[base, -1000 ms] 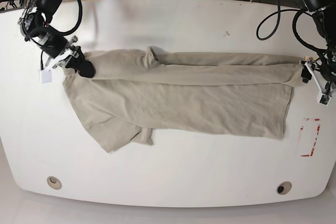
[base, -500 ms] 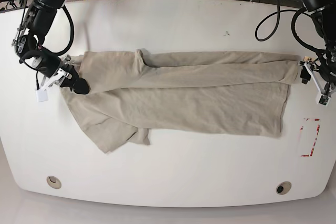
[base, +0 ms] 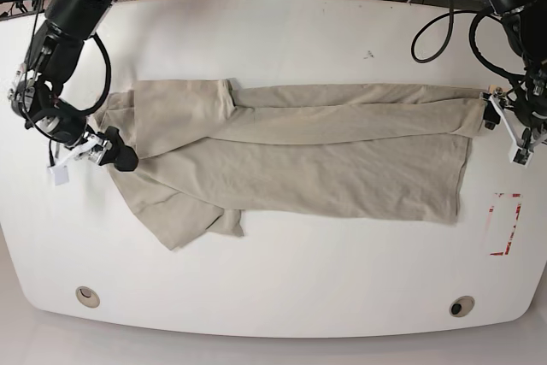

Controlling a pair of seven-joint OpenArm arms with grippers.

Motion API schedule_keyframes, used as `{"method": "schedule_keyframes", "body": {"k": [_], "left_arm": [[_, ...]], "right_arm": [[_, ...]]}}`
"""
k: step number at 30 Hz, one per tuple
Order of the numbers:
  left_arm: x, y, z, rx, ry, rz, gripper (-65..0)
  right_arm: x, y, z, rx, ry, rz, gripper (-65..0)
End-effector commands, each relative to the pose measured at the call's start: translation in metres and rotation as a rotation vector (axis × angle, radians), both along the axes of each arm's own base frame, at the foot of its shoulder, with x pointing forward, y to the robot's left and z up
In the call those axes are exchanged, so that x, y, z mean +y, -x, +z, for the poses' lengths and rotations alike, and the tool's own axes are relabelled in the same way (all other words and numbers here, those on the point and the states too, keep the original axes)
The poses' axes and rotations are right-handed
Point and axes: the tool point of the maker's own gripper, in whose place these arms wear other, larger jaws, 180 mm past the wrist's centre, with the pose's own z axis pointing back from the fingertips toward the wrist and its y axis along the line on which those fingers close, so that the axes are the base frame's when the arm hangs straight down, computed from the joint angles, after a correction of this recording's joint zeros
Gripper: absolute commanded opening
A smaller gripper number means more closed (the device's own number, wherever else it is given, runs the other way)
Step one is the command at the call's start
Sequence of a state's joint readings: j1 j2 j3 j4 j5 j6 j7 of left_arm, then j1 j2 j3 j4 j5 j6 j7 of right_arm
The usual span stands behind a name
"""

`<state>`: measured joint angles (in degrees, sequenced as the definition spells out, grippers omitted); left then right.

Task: Fold the T-shirt properly
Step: 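Move both grippers to the folded edge and pinch it, then pull the folded edge taut between both grippers and lay it down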

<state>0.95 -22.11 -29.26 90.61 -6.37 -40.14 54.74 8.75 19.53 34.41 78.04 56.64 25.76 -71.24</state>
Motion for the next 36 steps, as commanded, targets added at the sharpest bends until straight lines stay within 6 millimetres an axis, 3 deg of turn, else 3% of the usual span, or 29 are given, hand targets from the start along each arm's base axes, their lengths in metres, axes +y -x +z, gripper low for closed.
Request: {"method": "schedule_keyframes", "body": {"k": [1,8,14,23,32,36], "left_arm": [[0.006,-0.009,0.017,-0.047,-0.024,-0.005,-19.9],[-0.004,-0.009,0.010,-0.051,0.010,-0.001,-19.9],[-0.012,-0.005,0.002,-0.041,0.034,-0.001,-19.9],[-0.049,0.000,-0.015,-0.112,0.130,-0.042,-19.9],[-0.047,-0.003,-0.010,-0.163,0.154,-0.023,-19.4],[-0.048,-0.003,-0.012,-0.159,0.159,-0.022,-19.3]], "right_arm": [[-0.028,-0.004,0.021,-0.039,0.083,-0.017,-10.9],[-0.065,0.036,0.002,0.063,0.191,-0.033,-15.7],[-0.074,0.058,-0.015,0.117,0.292,-0.041,-15.9],[-0.059,0.072,-0.047,0.175,0.362,0.016,-16.0],[-0.046,0.070,-0.061,0.176,0.386,0.010,-16.6],[-0.046,0.072,-0.063,0.183,0.384,0.010,-23.9]]}}
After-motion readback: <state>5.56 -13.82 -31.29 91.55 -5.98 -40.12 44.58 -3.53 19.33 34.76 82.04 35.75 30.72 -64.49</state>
